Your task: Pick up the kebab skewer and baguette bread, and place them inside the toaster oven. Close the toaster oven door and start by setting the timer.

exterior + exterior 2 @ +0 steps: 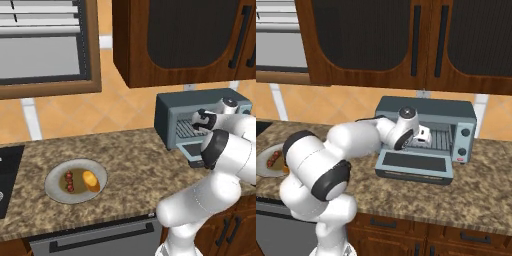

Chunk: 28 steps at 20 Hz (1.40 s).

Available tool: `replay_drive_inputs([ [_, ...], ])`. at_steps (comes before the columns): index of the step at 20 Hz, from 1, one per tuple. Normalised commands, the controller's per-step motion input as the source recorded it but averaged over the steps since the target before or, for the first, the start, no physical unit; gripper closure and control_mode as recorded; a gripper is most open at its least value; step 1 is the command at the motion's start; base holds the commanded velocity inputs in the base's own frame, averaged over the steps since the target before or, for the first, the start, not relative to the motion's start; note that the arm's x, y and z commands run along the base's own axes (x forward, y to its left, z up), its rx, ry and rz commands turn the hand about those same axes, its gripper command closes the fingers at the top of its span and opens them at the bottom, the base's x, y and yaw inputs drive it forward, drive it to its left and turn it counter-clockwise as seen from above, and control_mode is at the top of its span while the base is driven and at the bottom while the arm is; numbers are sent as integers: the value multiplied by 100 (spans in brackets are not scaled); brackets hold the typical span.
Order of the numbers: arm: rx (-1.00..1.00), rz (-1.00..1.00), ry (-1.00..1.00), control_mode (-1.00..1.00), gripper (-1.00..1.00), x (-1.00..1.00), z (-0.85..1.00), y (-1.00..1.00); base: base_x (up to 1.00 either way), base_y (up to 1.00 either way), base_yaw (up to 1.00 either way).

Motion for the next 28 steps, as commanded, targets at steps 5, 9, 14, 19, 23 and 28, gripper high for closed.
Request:
replay_drive_inputs([
  [5,0,0,31,-100,-100,-77,-99,-2,0,0,0],
  [9,0,0,24,-100,-100,-88,-100,-7,0,0,0],
  [14,0,0,11,-100,-100,-84,-92,-4,0,0,0],
  [19,-2,0,8,-100,-100,-70,-78,0,0,0,0],
  [23,-4,0,9,-100,-100,-74,-72,0,0,0,0],
  [28,0,0,7,-100,-100,-80,-68,0,0,0,0],
])
